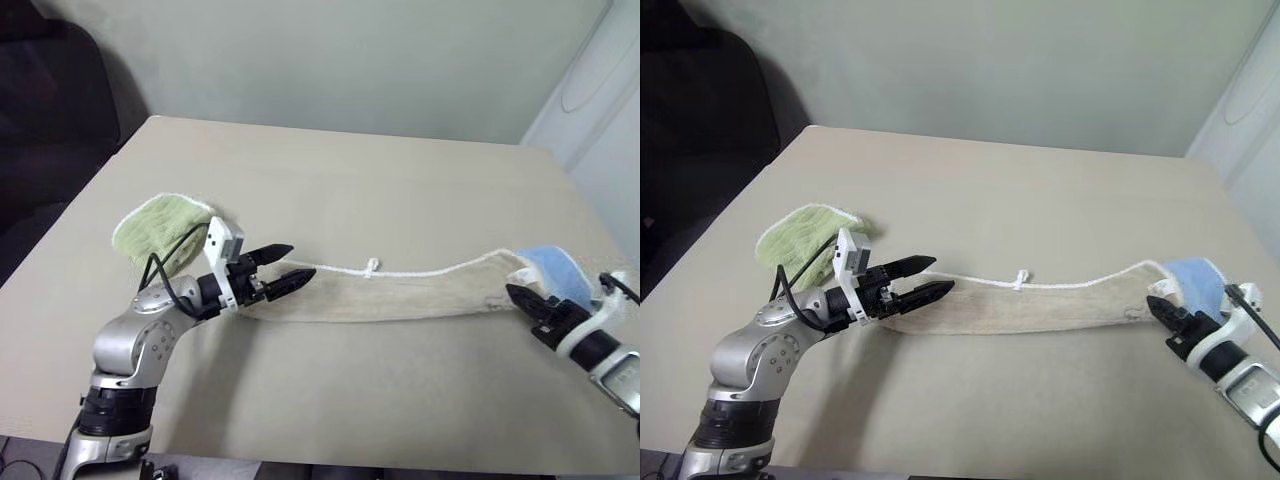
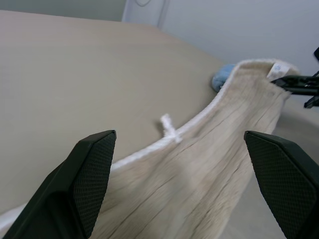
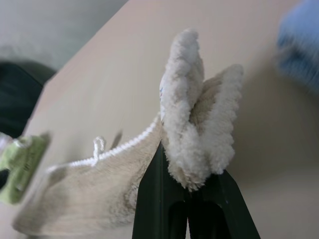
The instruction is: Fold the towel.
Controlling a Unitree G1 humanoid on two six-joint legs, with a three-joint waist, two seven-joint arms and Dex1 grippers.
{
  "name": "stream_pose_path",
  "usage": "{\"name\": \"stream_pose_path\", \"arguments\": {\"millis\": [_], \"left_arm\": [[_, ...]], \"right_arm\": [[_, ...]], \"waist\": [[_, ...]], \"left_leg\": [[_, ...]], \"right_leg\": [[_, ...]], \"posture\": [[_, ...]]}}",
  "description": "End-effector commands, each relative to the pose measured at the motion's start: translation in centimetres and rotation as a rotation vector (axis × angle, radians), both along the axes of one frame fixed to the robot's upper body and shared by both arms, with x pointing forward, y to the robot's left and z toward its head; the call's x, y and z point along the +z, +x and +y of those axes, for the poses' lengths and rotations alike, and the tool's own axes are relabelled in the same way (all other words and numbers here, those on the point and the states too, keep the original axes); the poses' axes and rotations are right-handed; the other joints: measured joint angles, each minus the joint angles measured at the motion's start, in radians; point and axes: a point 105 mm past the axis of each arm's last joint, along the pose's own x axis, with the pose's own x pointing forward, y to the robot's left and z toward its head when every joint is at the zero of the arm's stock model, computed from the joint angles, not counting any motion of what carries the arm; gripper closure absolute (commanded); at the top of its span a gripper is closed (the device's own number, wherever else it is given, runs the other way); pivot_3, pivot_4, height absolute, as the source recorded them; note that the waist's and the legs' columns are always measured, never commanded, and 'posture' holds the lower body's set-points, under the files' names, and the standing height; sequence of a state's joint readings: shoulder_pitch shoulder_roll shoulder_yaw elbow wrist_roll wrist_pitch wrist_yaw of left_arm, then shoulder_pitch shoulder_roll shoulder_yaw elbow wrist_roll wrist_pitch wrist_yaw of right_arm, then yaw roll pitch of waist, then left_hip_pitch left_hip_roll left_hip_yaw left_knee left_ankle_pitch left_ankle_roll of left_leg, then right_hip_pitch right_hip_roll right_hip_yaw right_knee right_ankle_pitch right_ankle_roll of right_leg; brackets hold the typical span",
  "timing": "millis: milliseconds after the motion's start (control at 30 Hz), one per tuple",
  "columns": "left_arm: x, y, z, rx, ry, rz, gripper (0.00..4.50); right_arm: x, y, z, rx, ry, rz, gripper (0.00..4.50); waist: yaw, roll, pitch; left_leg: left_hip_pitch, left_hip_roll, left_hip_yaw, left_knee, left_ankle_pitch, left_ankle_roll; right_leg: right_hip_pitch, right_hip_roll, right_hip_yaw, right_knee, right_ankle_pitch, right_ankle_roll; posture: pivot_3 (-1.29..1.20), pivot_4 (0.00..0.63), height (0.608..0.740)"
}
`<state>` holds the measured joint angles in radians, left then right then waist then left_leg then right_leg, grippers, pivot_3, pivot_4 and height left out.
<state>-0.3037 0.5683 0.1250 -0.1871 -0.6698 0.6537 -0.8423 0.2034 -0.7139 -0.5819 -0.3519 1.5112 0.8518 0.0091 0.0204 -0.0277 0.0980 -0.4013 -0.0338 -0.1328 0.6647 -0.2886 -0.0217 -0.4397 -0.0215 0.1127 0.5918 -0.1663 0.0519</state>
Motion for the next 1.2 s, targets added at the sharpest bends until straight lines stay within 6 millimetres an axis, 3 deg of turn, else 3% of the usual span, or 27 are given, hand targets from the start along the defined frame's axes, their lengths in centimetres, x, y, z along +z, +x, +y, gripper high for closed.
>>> {"name": "stream_pose_path", "arguments": {"millis": [33, 133, 233, 500, 767, 1000, 1133, 1200], "left_arm": [[1.2, 0.3, 0.1, 0.013, -0.009, -0.058, 0.00], [1.1, 0.4, 0.1, 0.013, -0.009, -0.058, 0.00], [1.1, 0.5, 0.0, 0.013, -0.011, -0.058, 0.00], [0.9, 0.5, -0.7, 0.005, -0.022, -0.061, 0.00], [0.7, 0.3, -1.1, 0.006, -0.036, -0.064, 0.00], [0.7, 0.2, -1.1, 0.013, -0.042, -0.068, 0.00], [0.7, 0.1, -1.2, 0.014, -0.044, -0.070, 0.00], [0.8, 0.1, -1.1, 0.016, -0.045, -0.071, 0.00]], "right_arm": [[1.8, -0.7, -1.9, 0.025, -0.180, -0.030, 4.49], [2.3, -0.9, -2.6, 0.073, -0.321, -0.019, 4.49], [3.0, -0.6, -2.1, 0.154, -0.445, -0.038, 4.49], [4.1, -0.1, 5.2, 0.553, -0.665, -0.142, 4.49], [0.7, 0.3, 10.5, 0.764, -0.719, -0.097, 4.49], [-2.3, 0.8, 12.7, 0.826, -0.736, -0.033, 4.49], [-3.0, 1.4, 12.9, 0.813, -0.740, -0.016, 4.49], [-3.0, 1.4, 12.8, 0.808, -0.723, -0.013, 4.02]], "waist": [[0.002, 0.000, 0.000], [0.001, 0.000, 0.000], [0.001, 0.000, 0.000], [-0.003, 0.005, 0.003], [0.003, 0.004, 0.003], [0.004, 0.004, 0.003], [0.004, 0.004, 0.003], [0.004, 0.004, 0.003]], "left_leg": [[0.000, 0.000, 0.000, 0.000, 0.000, 0.000], [0.000, 0.000, 0.000, 0.000, 0.000, 0.000], [-0.001, 0.000, 0.000, 0.000, 0.000, 0.000], [0.000, 0.000, 0.001, 0.000, 0.002, 0.001], [0.001, 0.000, 0.000, 0.000, 0.006, 0.002], [0.001, 0.000, 0.000, 0.001, 0.008, 0.001], [0.001, 0.000, 0.000, 0.000, 0.009, 0.001], [0.001, 0.000, 0.000, 0.001, 0.009, 0.001]], "right_leg": [[0.000, 0.000, 0.000, 0.000, 0.000, 0.000], [0.000, -0.001, 0.000, -0.001, -0.001, 0.001], [-0.001, 0.000, 0.000, -0.001, -0.002, 0.002], [-0.001, 0.001, 0.000, 0.000, -0.002, 0.002], [0.002, 0.001, 0.000, 0.000, 0.001, 0.005], [0.002, 0.000, 0.000, 0.000, 0.004, 0.006], [0.002, 0.000, 0.000, 0.000, 0.005, 0.005], [0.002, 0.000, 0.000, 0.000, 0.006, 0.004]], "posture": [[0.00, 0.150, 0.740], [0.00, 0.150, 0.740], [0.00, 0.150, 0.740], [0.00, 0.150, 0.740], [0.00, 0.150, 0.740], [0.00, 0.150, 0.740], [0.00, 0.150, 0.740], [0.00, 0.150, 0.740]]}}
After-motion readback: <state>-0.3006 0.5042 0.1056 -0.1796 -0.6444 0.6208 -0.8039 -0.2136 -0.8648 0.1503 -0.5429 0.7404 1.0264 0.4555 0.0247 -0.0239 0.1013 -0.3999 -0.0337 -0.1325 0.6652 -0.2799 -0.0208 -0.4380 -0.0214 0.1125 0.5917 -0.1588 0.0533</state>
